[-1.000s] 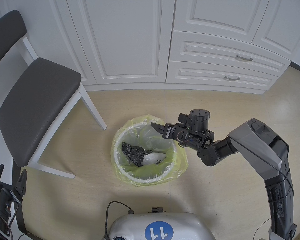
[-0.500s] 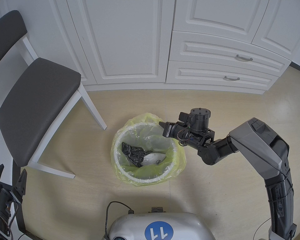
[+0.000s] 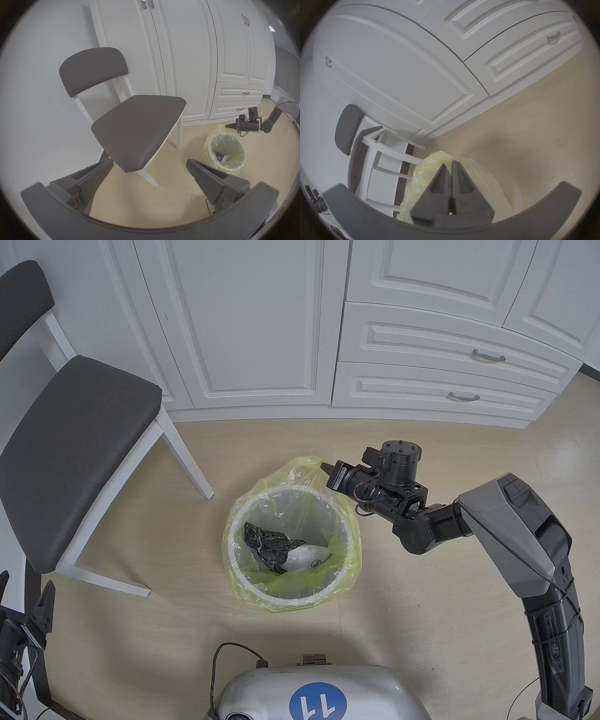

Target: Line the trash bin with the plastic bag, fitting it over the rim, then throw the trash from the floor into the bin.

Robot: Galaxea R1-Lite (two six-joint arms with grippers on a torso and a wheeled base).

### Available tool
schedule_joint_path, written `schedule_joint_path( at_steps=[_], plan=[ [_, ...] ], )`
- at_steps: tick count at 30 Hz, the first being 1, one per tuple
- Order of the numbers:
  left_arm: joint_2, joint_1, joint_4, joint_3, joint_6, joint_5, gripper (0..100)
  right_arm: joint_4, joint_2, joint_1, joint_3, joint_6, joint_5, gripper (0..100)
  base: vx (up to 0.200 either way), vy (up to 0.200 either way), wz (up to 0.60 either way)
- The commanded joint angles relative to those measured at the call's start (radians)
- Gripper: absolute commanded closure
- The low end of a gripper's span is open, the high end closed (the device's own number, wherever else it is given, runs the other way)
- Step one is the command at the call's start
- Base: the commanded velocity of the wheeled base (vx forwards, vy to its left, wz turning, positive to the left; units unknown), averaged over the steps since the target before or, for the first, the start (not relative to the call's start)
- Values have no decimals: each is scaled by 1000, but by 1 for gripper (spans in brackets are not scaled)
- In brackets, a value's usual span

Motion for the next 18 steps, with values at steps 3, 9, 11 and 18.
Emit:
schedule_joint_path(
  at_steps=[3,9,11,18],
  plan=[
    [-1,0,0,7,-1,0,0,20,47,-21,-46,0,-4,100,0,0,0],
    [-1,0,0,12,-1,0,0,87,89,-42,-96,-1,-10,100,0,0,0],
    [-1,0,0,13,0,0,0,103,98,-52,-107,-6,-9,100,0,0,0],
    [-1,0,0,13,2,0,0,164,126,-66,-141,-9,-9,100,0,0,0]
  ],
)
